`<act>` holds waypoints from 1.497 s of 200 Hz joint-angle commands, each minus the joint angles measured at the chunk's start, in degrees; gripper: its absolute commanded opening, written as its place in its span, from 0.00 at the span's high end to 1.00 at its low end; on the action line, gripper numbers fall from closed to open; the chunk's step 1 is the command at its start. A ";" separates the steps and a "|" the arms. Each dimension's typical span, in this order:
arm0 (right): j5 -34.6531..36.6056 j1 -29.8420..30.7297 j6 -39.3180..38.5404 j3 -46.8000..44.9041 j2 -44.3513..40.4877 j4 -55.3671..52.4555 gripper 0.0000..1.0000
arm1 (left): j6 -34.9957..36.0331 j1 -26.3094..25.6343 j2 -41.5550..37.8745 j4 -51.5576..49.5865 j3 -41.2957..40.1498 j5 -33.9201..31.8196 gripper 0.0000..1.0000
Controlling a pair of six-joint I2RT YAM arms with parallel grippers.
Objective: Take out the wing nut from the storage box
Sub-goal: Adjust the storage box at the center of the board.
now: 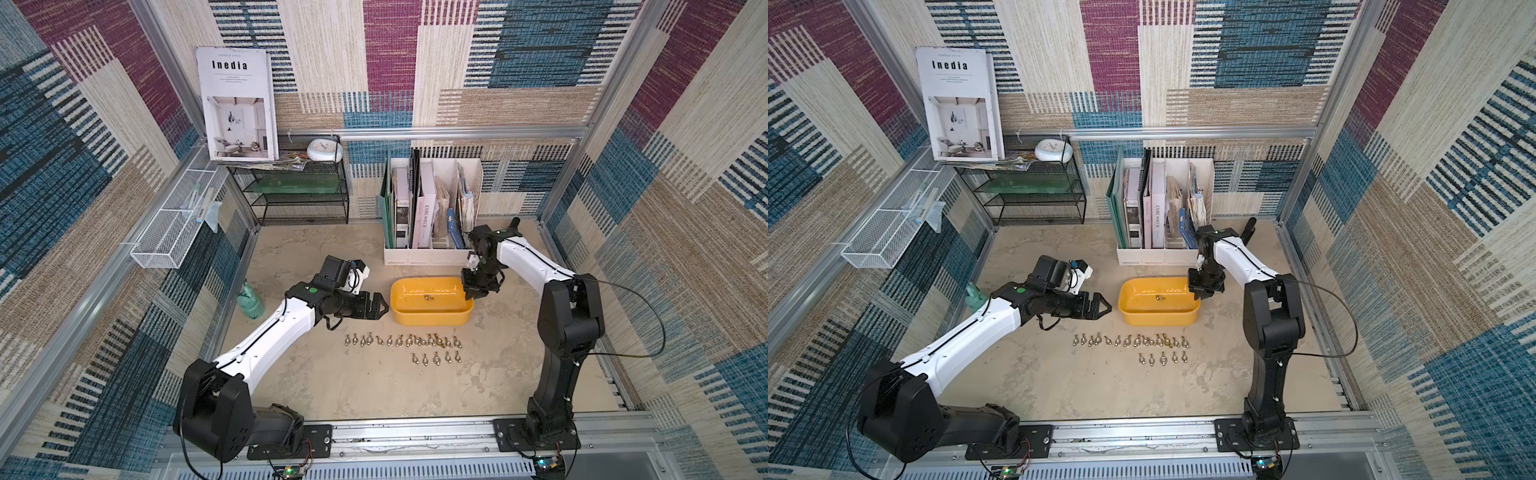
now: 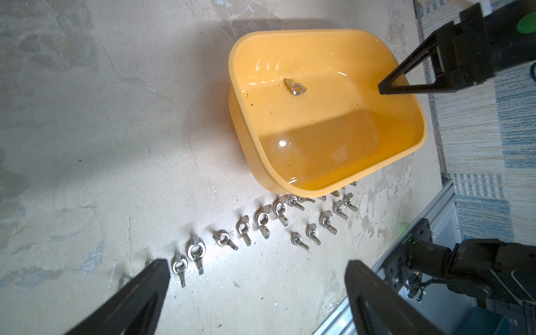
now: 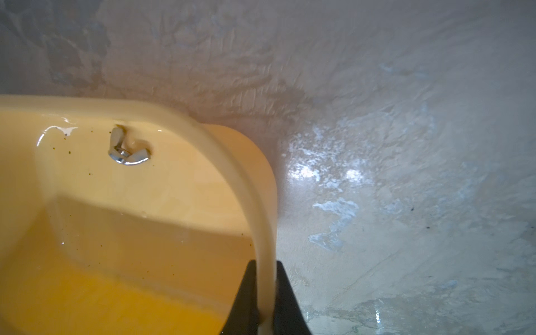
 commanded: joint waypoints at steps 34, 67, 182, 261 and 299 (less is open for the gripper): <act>-8.70 3.82 1.18 5.81 4.50 0.72 1.00 | -0.10 0.06 -0.89 0.00 -0.35 -0.01 0.01; -9.90 4.18 1.60 8.76 6.33 0.05 1.00 | -0.11 0.12 -1.02 -0.11 -0.27 -0.20 0.01; -13.24 3.43 1.38 6.82 5.99 1.77 1.00 | -0.11 0.27 -1.10 -0.19 -0.11 -0.33 0.01; -8.04 1.62 2.91 1.25 2.41 8.61 1.00 | -0.29 0.53 -1.73 -0.50 -0.20 -1.12 0.01; -4.48 2.86 5.24 -2.20 1.96 16.10 1.00 | -0.45 0.56 -1.73 -1.11 0.25 -1.11 0.01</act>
